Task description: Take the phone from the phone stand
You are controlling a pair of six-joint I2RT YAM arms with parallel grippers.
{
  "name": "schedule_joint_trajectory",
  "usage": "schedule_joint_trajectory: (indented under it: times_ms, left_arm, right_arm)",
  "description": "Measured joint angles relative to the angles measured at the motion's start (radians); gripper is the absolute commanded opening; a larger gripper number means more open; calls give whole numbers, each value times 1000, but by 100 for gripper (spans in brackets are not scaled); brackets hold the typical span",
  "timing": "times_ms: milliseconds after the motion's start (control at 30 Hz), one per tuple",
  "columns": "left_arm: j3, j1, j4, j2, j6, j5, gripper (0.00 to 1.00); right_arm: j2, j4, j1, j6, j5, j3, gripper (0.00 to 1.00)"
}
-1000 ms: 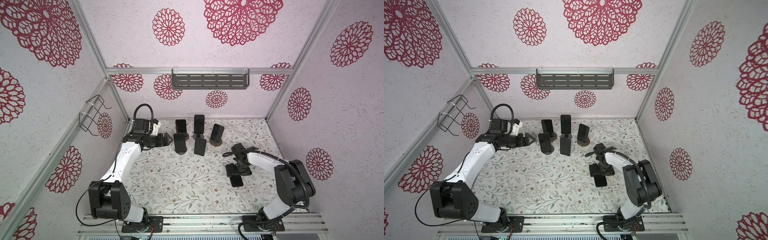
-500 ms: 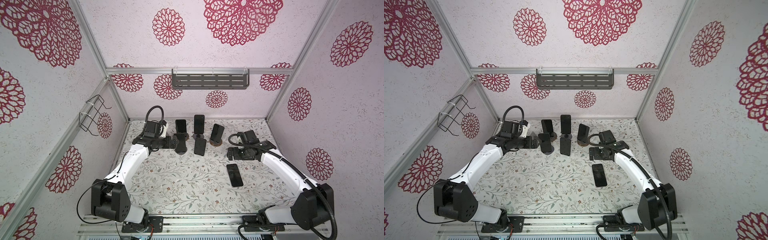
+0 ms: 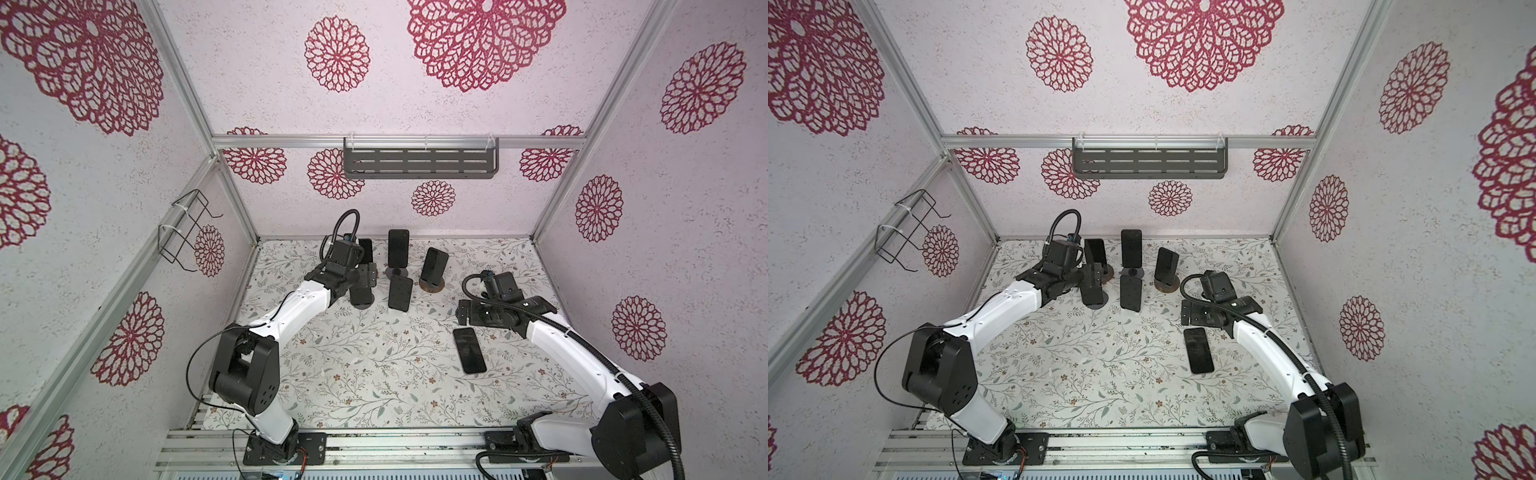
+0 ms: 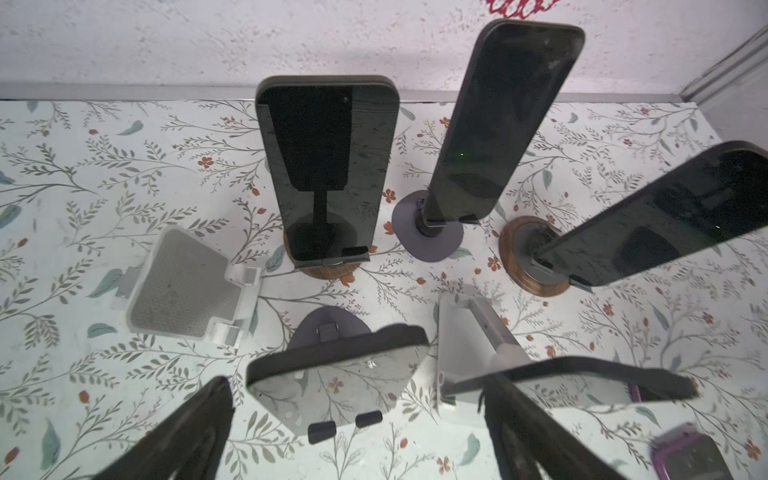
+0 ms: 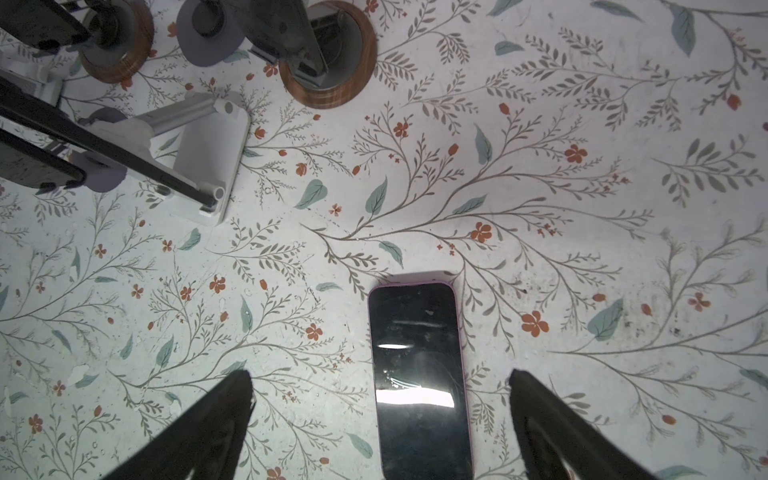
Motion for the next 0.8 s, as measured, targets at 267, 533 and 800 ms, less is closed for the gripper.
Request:
schedule_joint_trajectory:
  times_ms: [267,533,800]
  left_arm:
    - [11,-14,39,77,-29,-79,97]
    - [11,-23,61,109,-59,-112,99]
    - [13,-24,66,115,-75,-133,87]
  right_arm:
    - [-8,13,0,0,8,-10,99]
    - [-8,17,-1,0,11,-18,99]
    - [-17,14,-2,-1,15,-18,99]
